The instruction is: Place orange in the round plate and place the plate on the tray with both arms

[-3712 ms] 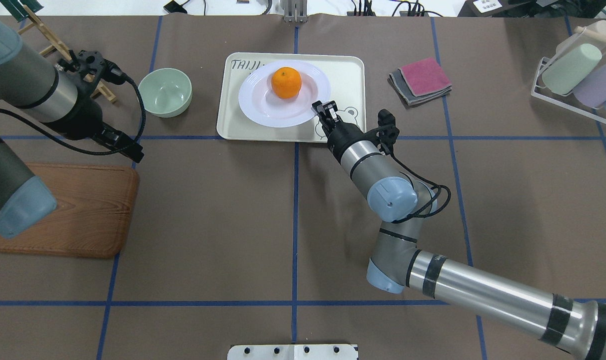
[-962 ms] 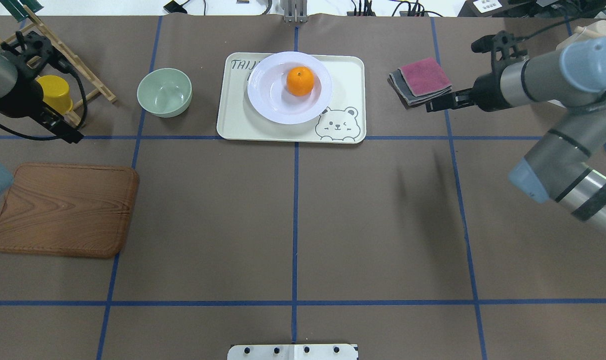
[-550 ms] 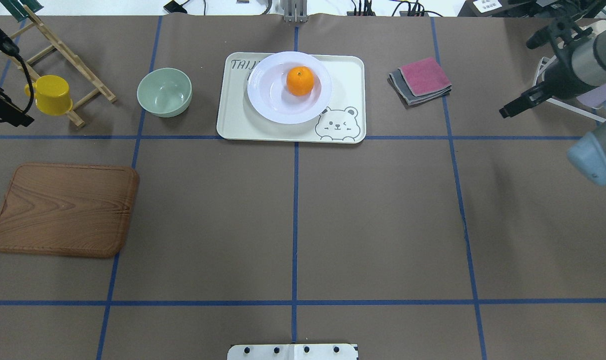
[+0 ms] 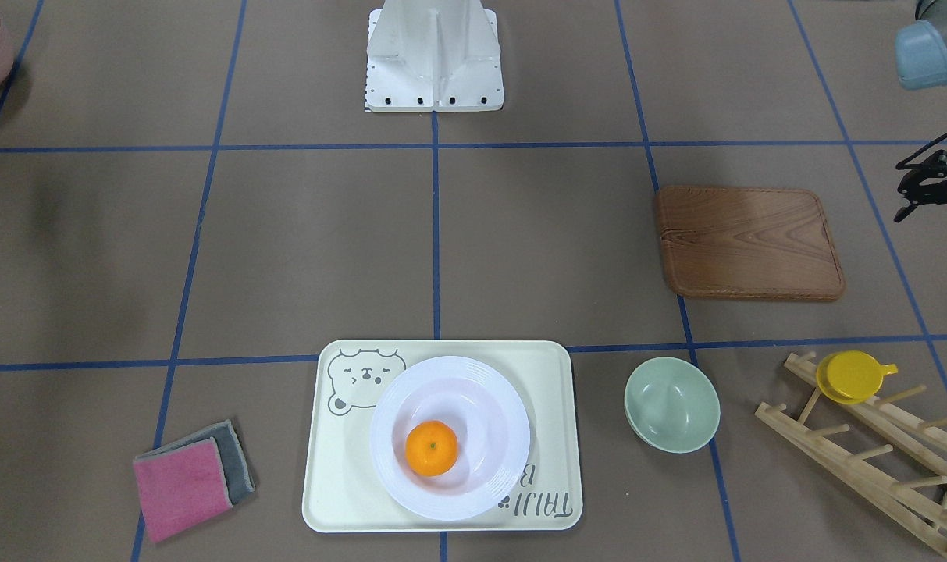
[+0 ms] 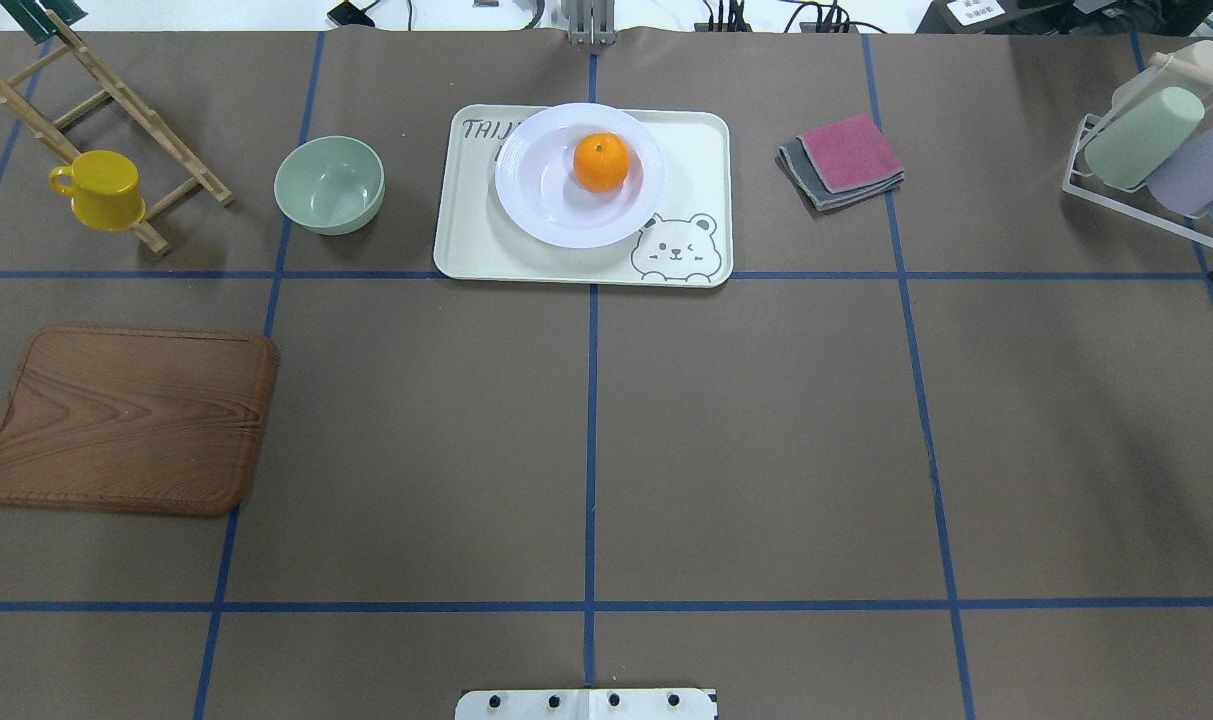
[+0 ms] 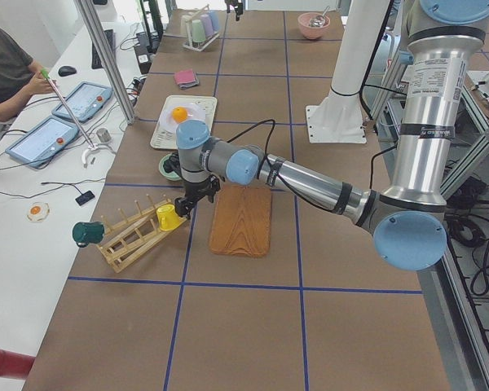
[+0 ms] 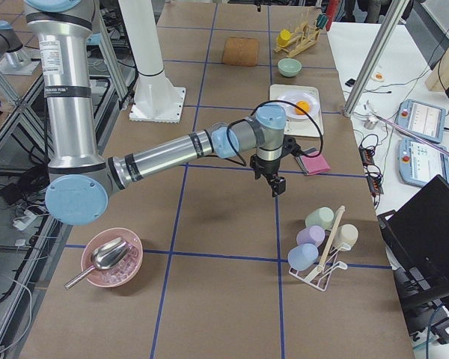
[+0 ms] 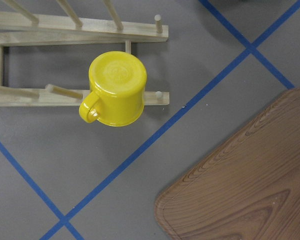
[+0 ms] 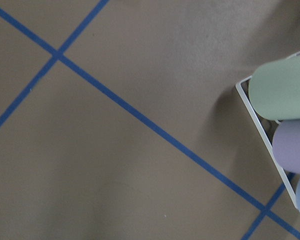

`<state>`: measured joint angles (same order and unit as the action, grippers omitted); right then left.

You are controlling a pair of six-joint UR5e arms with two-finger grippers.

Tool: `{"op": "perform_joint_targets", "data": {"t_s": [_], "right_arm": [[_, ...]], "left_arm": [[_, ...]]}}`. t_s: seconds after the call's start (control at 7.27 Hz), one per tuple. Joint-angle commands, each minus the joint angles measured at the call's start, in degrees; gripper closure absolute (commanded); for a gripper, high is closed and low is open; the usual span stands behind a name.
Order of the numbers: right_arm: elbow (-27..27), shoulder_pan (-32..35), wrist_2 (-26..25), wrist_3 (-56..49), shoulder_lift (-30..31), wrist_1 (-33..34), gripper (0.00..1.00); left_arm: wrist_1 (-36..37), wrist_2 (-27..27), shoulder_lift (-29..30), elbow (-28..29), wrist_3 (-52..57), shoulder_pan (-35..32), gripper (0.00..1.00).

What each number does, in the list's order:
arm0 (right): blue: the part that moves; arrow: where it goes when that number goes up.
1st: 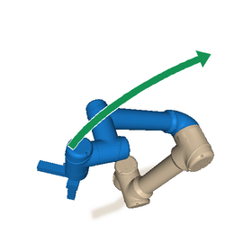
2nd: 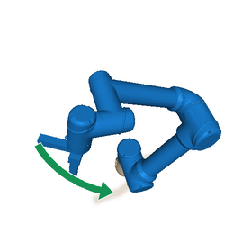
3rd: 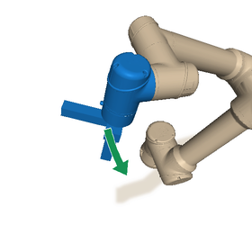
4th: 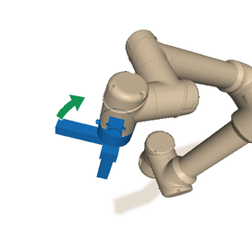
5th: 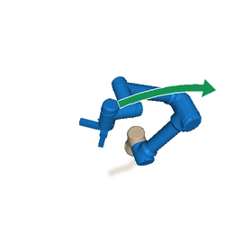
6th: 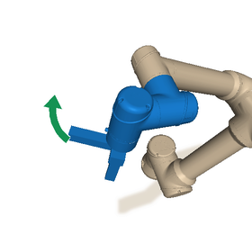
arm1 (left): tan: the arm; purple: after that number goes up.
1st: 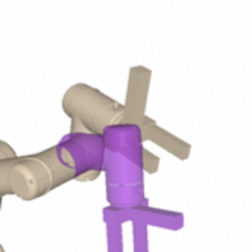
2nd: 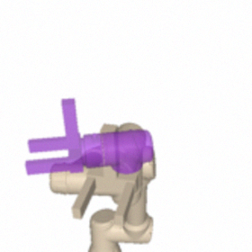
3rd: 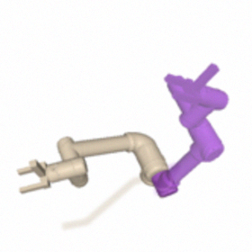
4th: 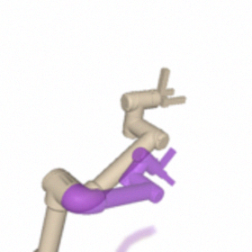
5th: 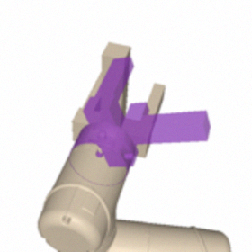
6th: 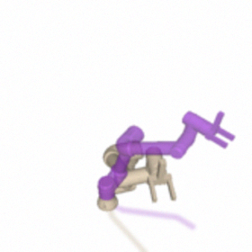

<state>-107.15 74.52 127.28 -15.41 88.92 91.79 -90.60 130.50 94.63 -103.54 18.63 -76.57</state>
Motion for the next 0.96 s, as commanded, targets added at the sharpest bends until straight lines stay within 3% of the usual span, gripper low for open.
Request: {"op": "perform_joint_targets", "data": {"t_s": [0.0,0.41,0.83], "right_arm": [[-0.2,1.0,3.6,-0.8,1.4,0.1,0.00],[0.1,1.0,4.4,-0.1,2.0,0.1,0.00],[0.6,3.3,10.0,-0.2,3.4,0.1,0.00]], "left_arm": [[0.2,4.6,-0.6,3.1,0.2,-2.4,0.01],[0.3,6.6,-0.6,4.6,-0.2,-2.4,0.01],[0.0,6.7,-0.6,4.2,-0.3,-2.4,0.01]]}}
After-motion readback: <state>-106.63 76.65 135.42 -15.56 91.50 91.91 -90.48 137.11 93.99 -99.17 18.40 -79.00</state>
